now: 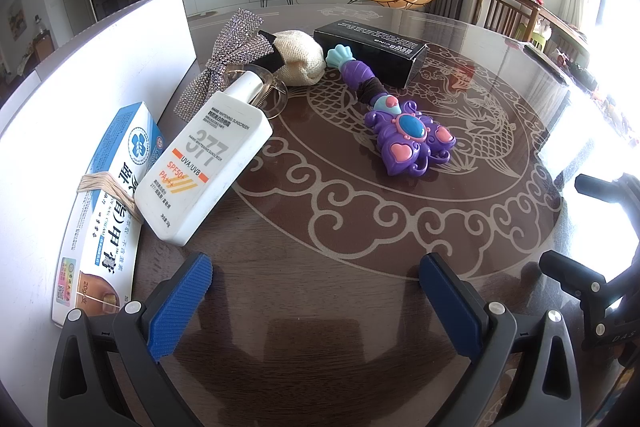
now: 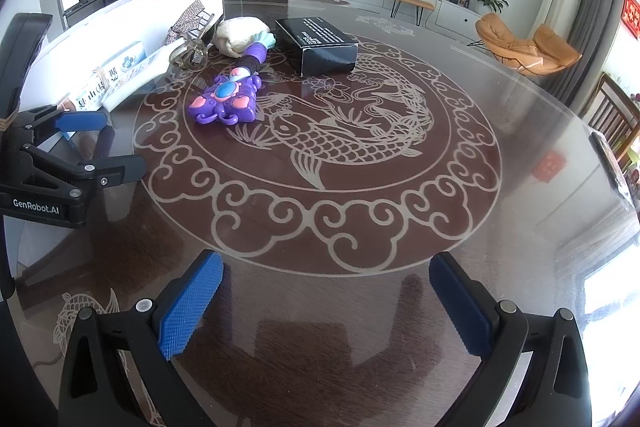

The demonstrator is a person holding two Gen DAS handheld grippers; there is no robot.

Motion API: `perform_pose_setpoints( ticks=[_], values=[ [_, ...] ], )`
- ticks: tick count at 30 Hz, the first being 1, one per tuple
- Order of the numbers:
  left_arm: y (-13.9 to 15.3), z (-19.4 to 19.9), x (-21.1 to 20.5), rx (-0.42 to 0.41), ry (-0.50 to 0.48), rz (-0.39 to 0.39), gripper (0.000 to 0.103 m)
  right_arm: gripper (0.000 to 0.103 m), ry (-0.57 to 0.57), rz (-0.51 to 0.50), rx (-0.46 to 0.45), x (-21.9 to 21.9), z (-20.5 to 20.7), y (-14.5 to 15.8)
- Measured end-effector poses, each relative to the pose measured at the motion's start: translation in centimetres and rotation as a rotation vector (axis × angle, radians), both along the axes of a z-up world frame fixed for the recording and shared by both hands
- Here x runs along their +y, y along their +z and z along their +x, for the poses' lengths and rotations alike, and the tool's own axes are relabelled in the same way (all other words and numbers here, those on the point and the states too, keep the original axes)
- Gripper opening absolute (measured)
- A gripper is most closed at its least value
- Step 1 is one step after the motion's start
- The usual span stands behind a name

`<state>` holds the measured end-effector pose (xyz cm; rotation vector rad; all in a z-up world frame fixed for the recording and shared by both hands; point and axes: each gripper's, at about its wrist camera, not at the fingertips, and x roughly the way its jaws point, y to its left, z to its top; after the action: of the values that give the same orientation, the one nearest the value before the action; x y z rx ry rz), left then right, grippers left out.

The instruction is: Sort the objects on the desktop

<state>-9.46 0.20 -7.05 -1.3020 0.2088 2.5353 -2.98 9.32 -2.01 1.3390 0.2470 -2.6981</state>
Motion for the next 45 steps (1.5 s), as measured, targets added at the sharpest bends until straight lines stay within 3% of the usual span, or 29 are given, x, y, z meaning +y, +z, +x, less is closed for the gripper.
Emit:
perform_pose_setpoints(
  ticks=[45],
  values=[
    [0.03,-0.02,-0.02,0.0,0.0,0.0,0.103,0.103,0.001,0.013,0.006,-0.06,0.07,0.07]
  ],
)
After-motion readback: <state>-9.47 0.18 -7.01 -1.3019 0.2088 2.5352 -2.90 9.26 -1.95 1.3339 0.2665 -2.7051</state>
